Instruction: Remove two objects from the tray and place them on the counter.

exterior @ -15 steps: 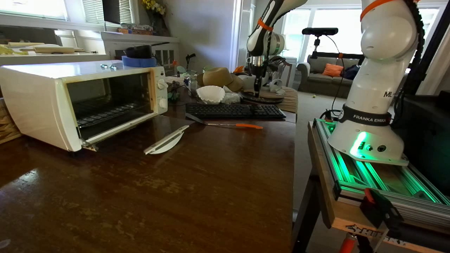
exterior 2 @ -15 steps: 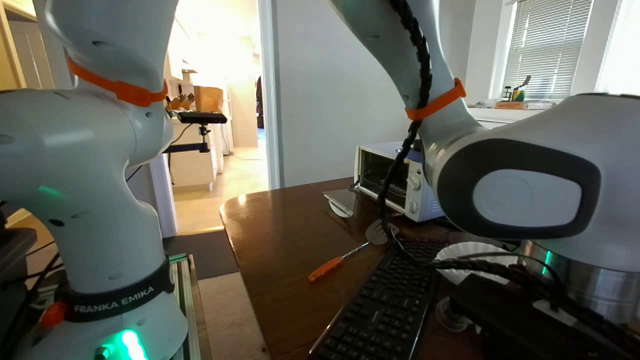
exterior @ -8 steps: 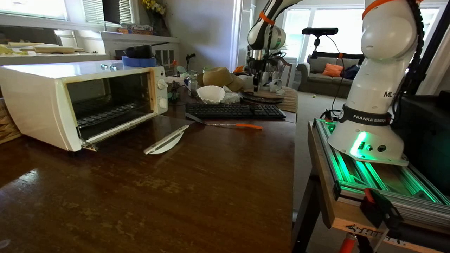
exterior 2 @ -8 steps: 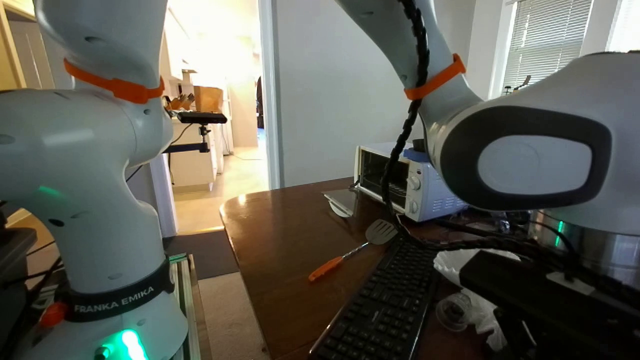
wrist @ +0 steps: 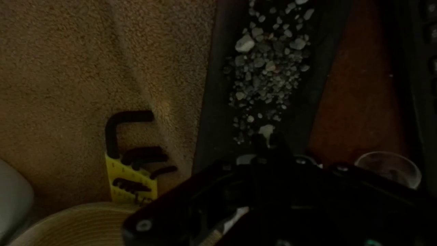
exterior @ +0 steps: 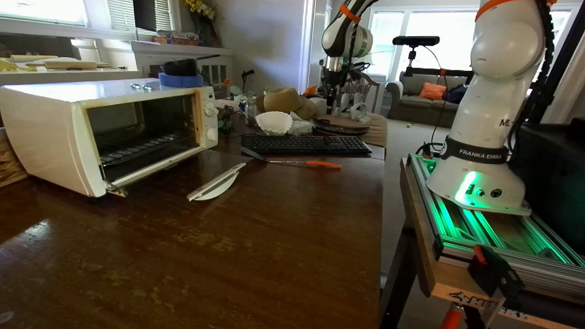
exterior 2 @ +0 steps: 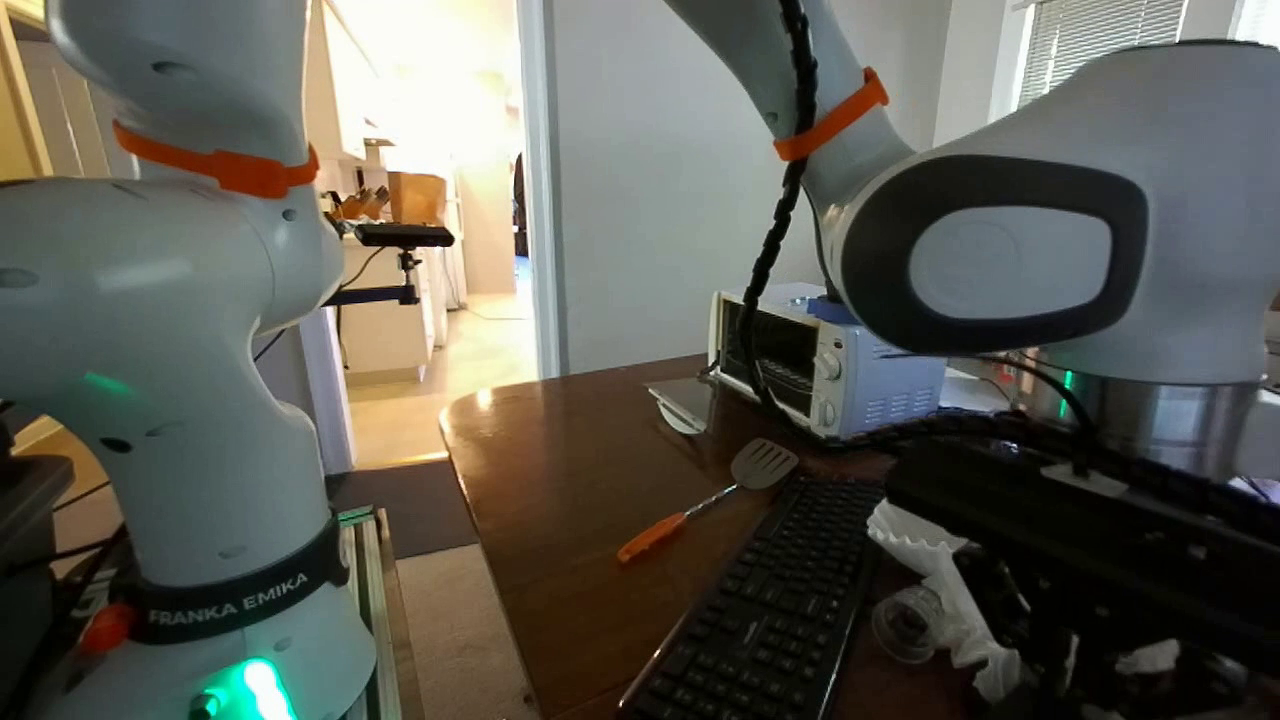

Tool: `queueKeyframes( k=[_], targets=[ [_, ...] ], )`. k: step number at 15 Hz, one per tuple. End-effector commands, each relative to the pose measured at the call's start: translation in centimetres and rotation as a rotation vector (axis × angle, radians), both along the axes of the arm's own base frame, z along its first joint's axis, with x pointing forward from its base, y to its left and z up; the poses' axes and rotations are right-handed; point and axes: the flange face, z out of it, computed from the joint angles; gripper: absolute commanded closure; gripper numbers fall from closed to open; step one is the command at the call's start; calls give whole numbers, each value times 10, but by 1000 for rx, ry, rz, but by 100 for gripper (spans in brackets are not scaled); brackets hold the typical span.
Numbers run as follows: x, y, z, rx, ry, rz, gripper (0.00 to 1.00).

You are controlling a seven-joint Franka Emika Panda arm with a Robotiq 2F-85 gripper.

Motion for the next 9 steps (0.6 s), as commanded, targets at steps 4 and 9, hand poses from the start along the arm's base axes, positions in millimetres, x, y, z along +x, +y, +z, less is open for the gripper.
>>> queueKeyframes(
  k=[4, 9],
  targets=[
    [-6, 58, -6, 37, 15, 124, 98],
    [-9, 84, -24, 26, 8, 168, 98]
  ],
)
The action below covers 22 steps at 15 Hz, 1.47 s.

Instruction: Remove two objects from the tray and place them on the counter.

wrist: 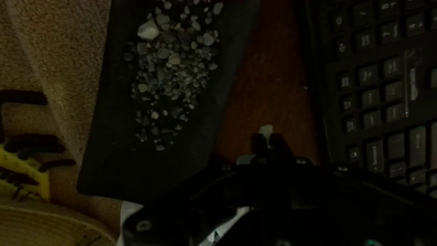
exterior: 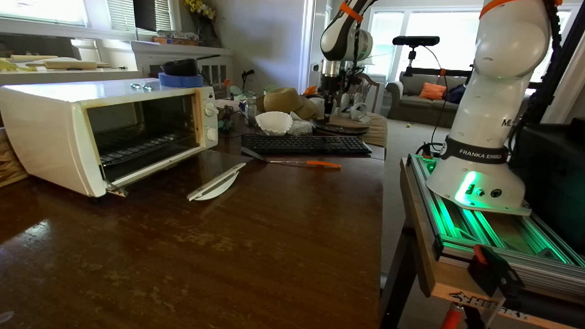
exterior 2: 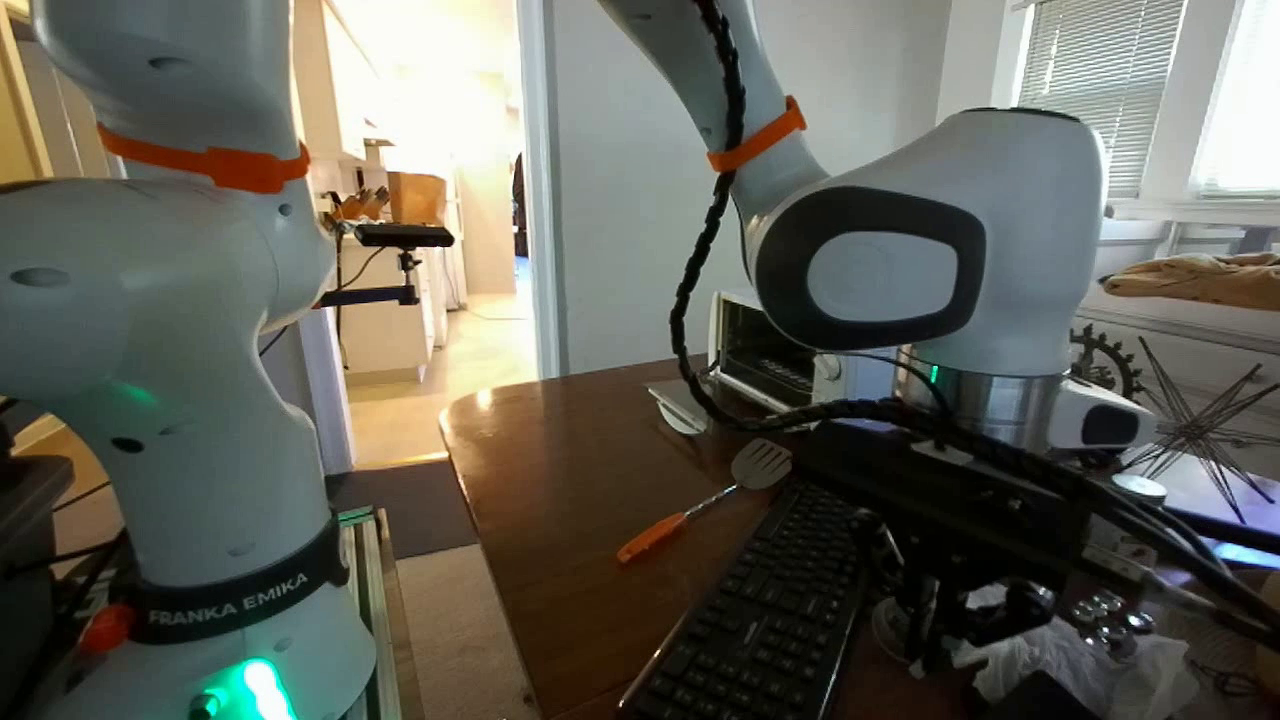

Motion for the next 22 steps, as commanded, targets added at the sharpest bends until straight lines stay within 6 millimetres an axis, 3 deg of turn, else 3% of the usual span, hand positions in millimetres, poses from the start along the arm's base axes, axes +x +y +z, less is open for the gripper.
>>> queueKeyframes(
  k=[1, 8, 16, 22],
  targets=[
    [-7, 17, -9, -14, -37, 29, 98],
    [-13, 30, -33, -41, -50, 46, 98],
    [-14, 27, -59, -81, -80, 30, 98],
    [-15, 27, -61, -86, -82, 28, 98]
  ],
)
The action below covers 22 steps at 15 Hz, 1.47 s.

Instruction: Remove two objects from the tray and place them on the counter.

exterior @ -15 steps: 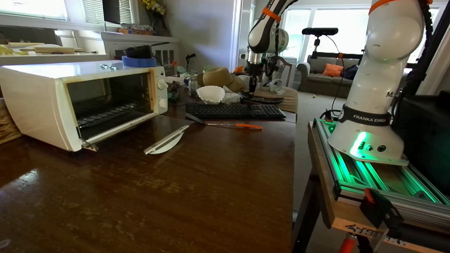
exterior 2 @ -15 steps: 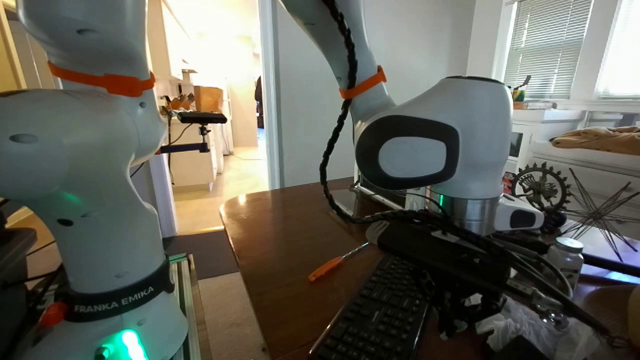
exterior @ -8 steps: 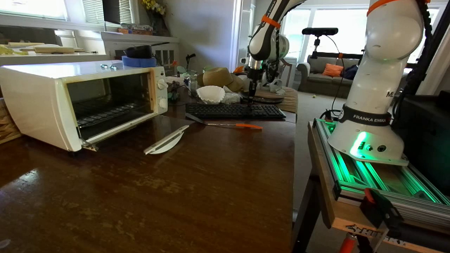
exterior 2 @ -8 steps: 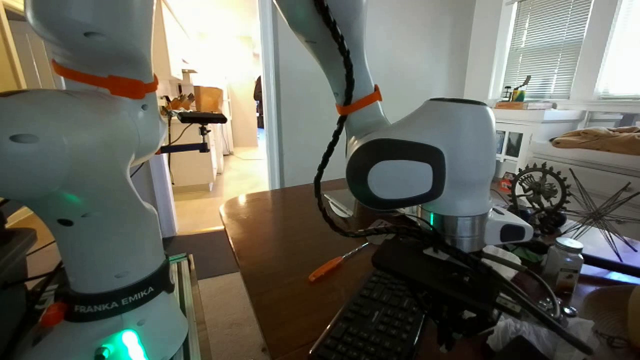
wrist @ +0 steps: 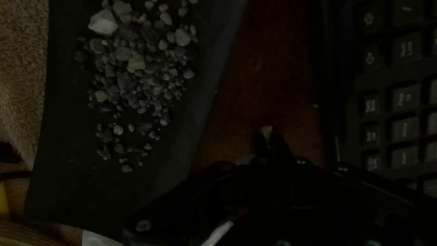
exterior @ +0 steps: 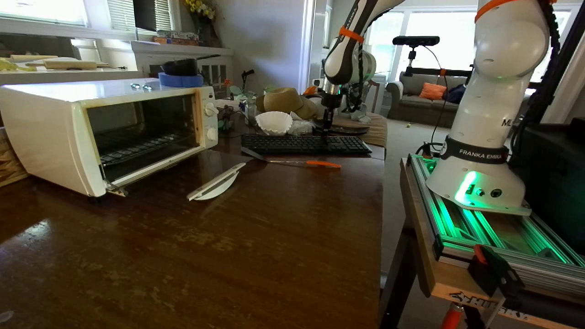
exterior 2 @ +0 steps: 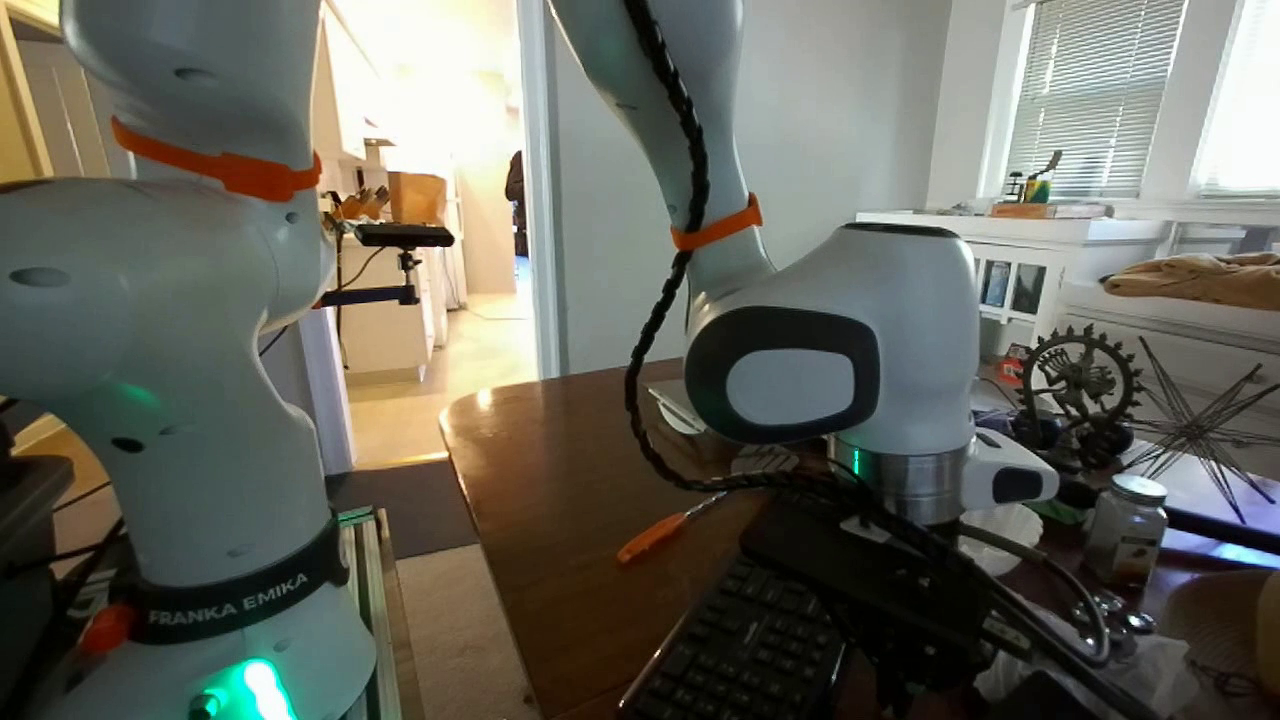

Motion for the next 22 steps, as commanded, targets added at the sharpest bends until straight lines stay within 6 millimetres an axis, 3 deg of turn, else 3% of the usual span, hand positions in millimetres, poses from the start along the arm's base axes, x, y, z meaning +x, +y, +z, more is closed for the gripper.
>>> queueKeyframes(
  k=[1, 2, 8, 11, 16, 22],
  targets=[
    [-3, -1, -4, -9, -5, -9, 80],
    [-3, -2, -3, -12, -6, -12, 67],
    [-11, -15, 13, -29, 7, -47, 23],
    [-18, -21, 32, -25, 12, -65, 1],
    [-19, -27, 61, -21, 10, -99, 0],
    [-34, -73, 85, -139, 53, -396, 0]
  ],
)
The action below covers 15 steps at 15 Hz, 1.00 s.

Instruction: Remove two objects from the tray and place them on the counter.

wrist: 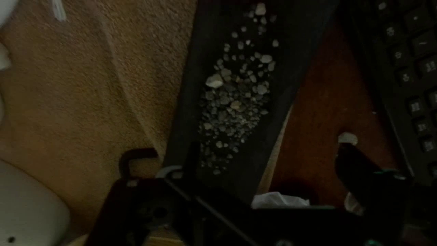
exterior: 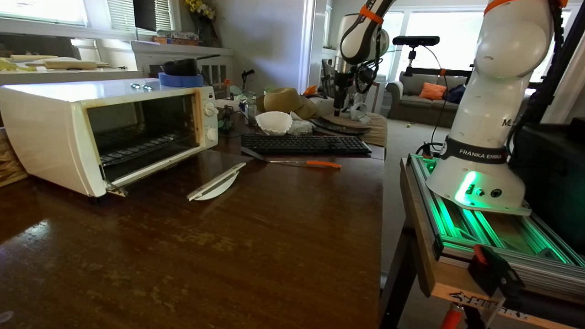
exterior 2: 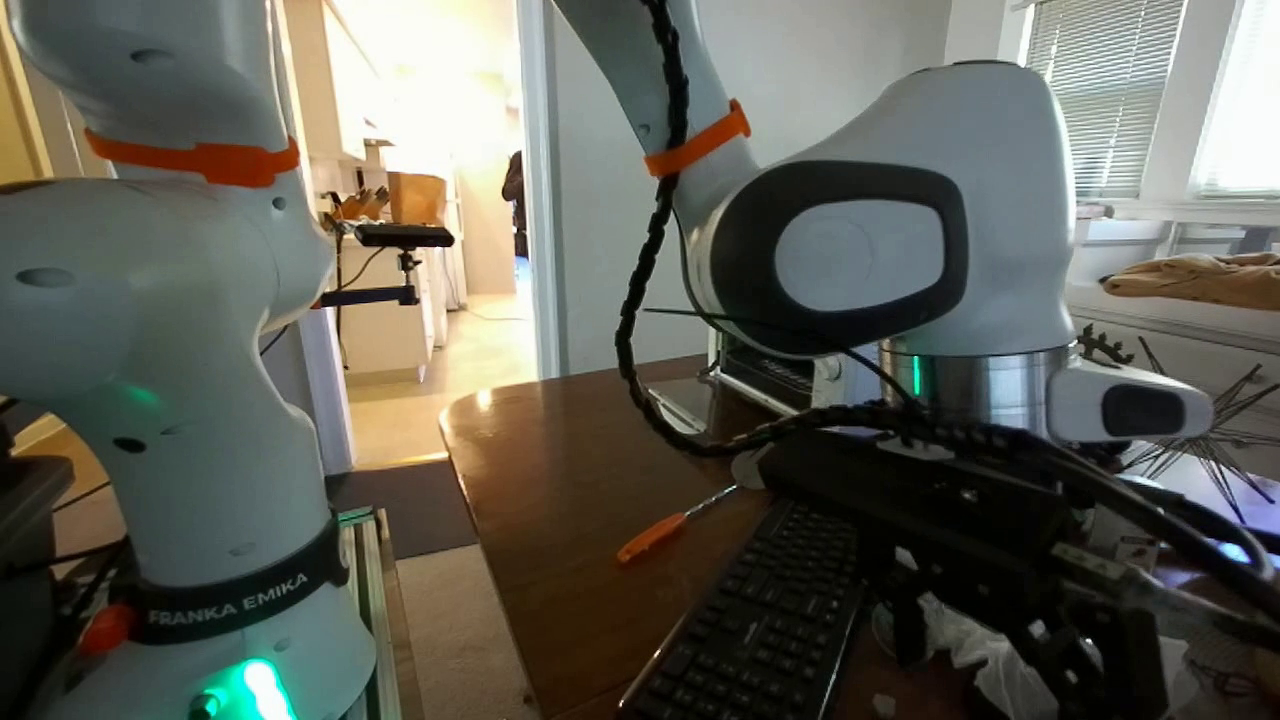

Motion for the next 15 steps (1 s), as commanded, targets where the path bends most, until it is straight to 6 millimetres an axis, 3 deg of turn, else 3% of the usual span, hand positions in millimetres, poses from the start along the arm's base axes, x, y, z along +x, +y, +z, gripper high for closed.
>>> queueKeyframes(
  k=[1, 8, 15],
  targets=[
    [-8, -23, 15, -57, 57, -182, 0],
    [-10, -26, 22, 15, 122, -391, 0],
    [-7, -39, 16, 81, -11, -522, 0]
  ],
)
